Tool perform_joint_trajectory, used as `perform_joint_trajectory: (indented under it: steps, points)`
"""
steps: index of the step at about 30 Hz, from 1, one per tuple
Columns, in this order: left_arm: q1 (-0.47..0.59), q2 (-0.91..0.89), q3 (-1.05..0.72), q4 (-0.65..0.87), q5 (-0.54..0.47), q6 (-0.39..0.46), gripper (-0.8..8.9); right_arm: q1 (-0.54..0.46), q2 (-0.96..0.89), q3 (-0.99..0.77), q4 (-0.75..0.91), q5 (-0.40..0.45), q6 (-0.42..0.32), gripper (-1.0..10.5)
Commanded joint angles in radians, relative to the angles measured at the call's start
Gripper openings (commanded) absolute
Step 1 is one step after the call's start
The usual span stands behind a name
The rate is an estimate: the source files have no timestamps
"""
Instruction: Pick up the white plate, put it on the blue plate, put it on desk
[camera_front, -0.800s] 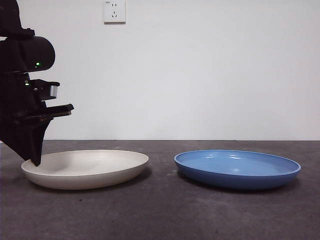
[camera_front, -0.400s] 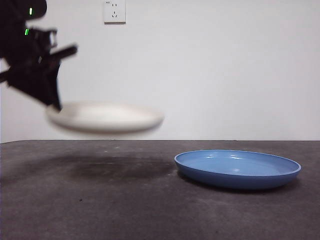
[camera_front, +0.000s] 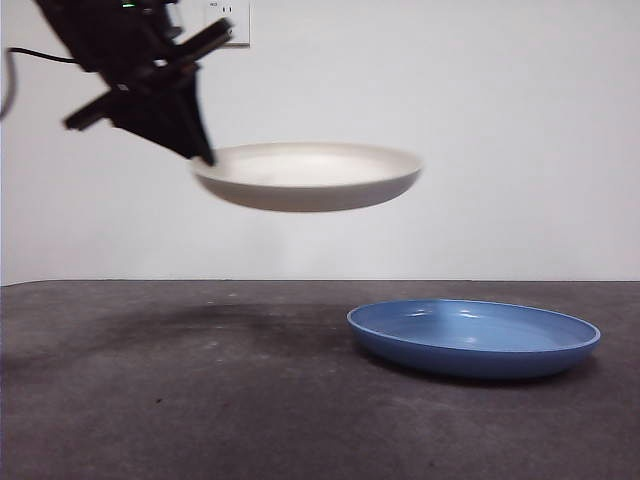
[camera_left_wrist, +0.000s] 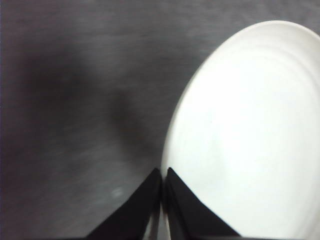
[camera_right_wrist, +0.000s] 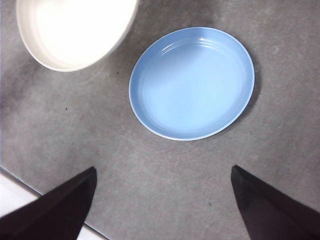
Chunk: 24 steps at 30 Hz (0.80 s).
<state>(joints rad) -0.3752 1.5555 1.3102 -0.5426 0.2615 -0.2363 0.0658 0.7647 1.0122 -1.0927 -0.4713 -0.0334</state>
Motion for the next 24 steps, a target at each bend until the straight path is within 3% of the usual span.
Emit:
perform_joint_trajectory:
  steps: [1,14,24]
  points:
    - [-0.047,0.058,0.024,0.042,0.005,-0.051,0.15,0.004,-0.001,0.025,0.008,0.0,0.03,4.3]
    - [-0.225,0.378,0.229,0.042,0.0,-0.098,0.15,0.004,-0.067,0.051,0.005,0.001,0.061,4.3]
    - [-0.268,0.546,0.368,-0.015,-0.045,-0.093,0.15,0.004,-0.102,0.052,-0.016,0.002,0.076,4.3]
